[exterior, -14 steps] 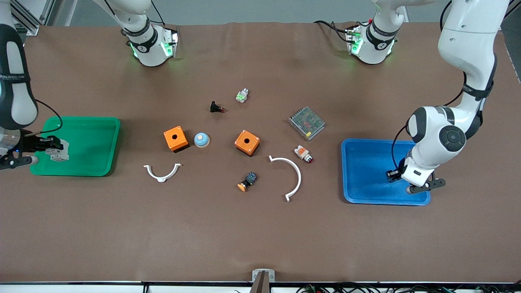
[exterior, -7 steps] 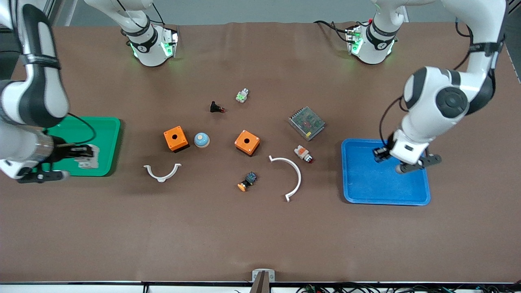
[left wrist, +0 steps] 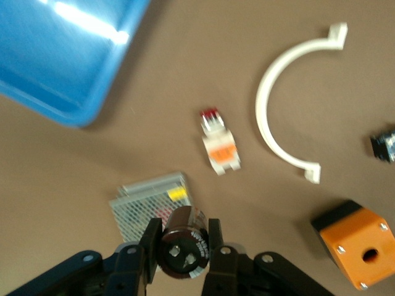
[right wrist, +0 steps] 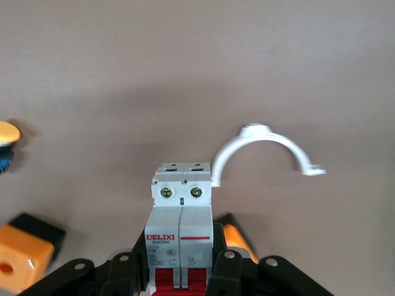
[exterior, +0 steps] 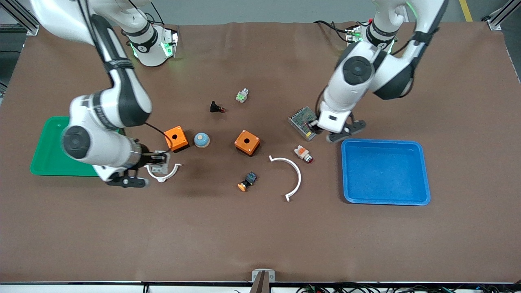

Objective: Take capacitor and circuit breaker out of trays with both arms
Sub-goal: 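Place the capacitor by the gray box while the right gripper places the breaker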

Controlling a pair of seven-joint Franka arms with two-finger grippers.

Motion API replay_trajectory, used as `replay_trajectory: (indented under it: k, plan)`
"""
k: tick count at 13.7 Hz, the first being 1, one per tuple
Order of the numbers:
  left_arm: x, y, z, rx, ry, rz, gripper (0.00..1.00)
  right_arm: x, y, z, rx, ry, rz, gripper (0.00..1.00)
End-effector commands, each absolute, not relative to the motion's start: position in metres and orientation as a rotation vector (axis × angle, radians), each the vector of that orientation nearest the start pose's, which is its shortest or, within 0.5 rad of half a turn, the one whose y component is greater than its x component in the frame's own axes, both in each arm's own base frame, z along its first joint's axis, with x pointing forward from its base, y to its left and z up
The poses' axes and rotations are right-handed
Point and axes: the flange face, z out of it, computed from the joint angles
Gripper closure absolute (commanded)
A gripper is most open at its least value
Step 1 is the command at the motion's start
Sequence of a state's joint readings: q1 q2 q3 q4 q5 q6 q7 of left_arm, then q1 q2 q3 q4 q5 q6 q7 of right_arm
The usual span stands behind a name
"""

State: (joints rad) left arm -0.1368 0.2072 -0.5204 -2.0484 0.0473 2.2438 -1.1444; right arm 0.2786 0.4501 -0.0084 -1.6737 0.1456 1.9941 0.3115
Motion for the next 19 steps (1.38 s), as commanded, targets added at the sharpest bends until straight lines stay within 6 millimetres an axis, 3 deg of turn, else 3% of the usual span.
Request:
replay_trajectory:
  k: [1,4,7,10,11,12,13,14,15,16,17,18,19]
  plan:
    - [0.436,-0.395,0.335,-3.058,-0.867,0.013,1.00,0.626,0.214,0.289,-3.027,0.229,0.225,0.72]
    - [0.398,-0.447,0.297,-3.030,-1.034,0.019,1.00,0.617,0.259,0.255,-3.012,0.295,0.185,0.72]
    - [0.377,-0.467,0.254,-2.992,-1.117,0.111,1.00,0.612,0.282,0.223,-3.012,0.314,0.134,0.72]
    - [0.367,-0.475,0.230,-2.964,-1.095,0.101,1.00,0.609,0.290,0.215,-3.012,0.331,0.123,0.70]
    - [0.372,-0.479,0.225,-2.952,-1.130,0.073,1.00,0.609,0.290,0.217,-3.013,0.333,0.132,0.47]
    - [0.375,-0.484,0.218,-2.936,-1.166,0.044,1.00,0.607,0.290,0.220,-3.014,0.346,0.140,0.11]
    - [0.375,-0.489,0.214,-2.932,-1.179,0.017,0.99,0.604,0.290,0.230,-3.020,0.359,0.171,0.00]
    - [0.377,-0.490,0.209,-2.928,-1.184,0.002,0.96,0.600,0.289,0.259,-3.026,0.353,0.206,0.00]
    - [0.377,-0.490,0.204,-2.924,-1.179,0.005,0.77,0.594,0.286,0.290,-3.030,0.341,0.246,0.00]
    - [0.376,-0.491,0.204,-2.923,-1.182,0.004,0.37,0.586,0.277,0.325,-3.032,0.340,0.291,0.00]
    - [0.376,-0.489,0.204,-2.907,-1.196,0.000,0.03,0.576,0.268,0.353,-3.033,0.341,0.317,0.00]
    - [0.379,-0.488,0.208,-2.903,-1.210,-0.009,0.00,0.556,0.237,0.397,-3.021,0.366,0.334,0.00]
    - [0.385,-0.489,0.215,-2.909,-1.221,-0.022,0.00,0.546,0.212,0.420,-3.010,0.393,0.333,0.00]
